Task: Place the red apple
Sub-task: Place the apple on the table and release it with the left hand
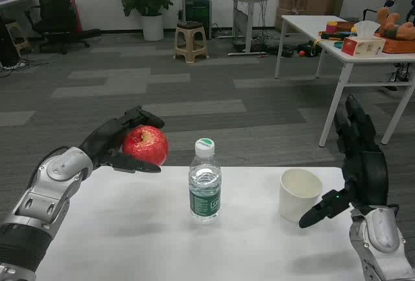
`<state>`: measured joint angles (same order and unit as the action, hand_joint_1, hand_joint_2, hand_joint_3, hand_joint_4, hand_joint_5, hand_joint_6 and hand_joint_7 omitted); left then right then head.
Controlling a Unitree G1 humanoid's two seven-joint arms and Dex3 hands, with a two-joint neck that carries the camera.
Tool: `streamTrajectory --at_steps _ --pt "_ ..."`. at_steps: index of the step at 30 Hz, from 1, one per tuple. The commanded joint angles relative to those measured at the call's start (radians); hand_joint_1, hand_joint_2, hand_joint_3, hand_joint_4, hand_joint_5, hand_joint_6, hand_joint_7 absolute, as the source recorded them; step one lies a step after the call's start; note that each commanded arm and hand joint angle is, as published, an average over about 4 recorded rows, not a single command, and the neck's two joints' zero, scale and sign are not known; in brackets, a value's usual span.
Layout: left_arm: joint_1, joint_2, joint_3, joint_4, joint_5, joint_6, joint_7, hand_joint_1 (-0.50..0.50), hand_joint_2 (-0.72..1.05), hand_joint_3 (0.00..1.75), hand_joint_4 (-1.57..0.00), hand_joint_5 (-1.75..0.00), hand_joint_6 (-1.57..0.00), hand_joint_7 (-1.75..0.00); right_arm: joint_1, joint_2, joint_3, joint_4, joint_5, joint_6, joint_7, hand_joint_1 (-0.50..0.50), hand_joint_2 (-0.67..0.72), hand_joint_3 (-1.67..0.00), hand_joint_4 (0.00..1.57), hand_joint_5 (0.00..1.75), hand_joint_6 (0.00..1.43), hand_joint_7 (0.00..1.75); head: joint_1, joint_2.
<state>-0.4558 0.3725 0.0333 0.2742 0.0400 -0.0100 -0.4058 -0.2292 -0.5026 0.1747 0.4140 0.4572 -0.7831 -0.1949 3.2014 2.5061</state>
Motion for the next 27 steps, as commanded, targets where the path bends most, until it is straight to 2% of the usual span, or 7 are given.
streamTrajectory --at_steps 1,6,12,18,22,27 --pt "0.073 -0.017 0.025 -0.049 0.012 0.001 -0.004 -0.50 1.05 0.17 -0.60 -1.75 -0.99 -1.68 0.019 -0.001 0.006 -0.021 0.005 -0.002 -0.003 -0.42 0.72 0.00 0.00 0.00 0.00 0.00 0.025 0.007" --pt "0.072 -0.017 0.025 -0.049 0.012 0.001 -0.004 -0.50 1.05 0.17 -0.60 -1.75 -0.99 -1.68 0.019 -0.001 0.006 -0.020 0.006 -0.002 -0.003 -0.42 0.72 0.00 0.00 0.00 0.00 0.05 0.018 0.001" --pt "0.071 -0.017 0.025 -0.049 0.012 0.001 -0.004 -0.50 1.05 0.17 -0.60 -1.75 -0.99 -1.68 0.019 -0.001 0.006 -0.017 0.006 -0.002 -0.003 -0.42 0.72 0.00 0.00 0.00 0.00 0.00 0.018 0.001" --pt "0.073 -0.017 0.025 -0.048 0.011 0.001 -0.004 -0.50 1.05 0.17 -0.60 -1.75 -0.99 -1.68 0.019 -0.001 0.006 -0.016 0.005 -0.002 -0.003 -0.42 0.72 0.00 0.00 0.00 0.00 0.07 0.018 -0.009" --pt "0.095 -0.020 0.021 -0.048 0.011 0.001 -0.007 -0.50 1.05 0.17 -0.60 -1.75 -0.99 -1.68 0.019 0.001 0.003 -0.015 0.005 -0.003 -0.003 -0.44 0.72 0.00 0.00 0.00 0.00 0.00 0.020 -0.016" --pt "0.139 -0.022 0.001 -0.053 0.008 -0.010 -0.018 -0.50 1.05 0.17 -0.60 -1.75 -1.01 -1.68 0.019 0.001 0.001 -0.012 0.006 -0.002 -0.003 -0.42 0.72 0.00 0.00 0.00 0.00 0.05 0.029 -0.027"
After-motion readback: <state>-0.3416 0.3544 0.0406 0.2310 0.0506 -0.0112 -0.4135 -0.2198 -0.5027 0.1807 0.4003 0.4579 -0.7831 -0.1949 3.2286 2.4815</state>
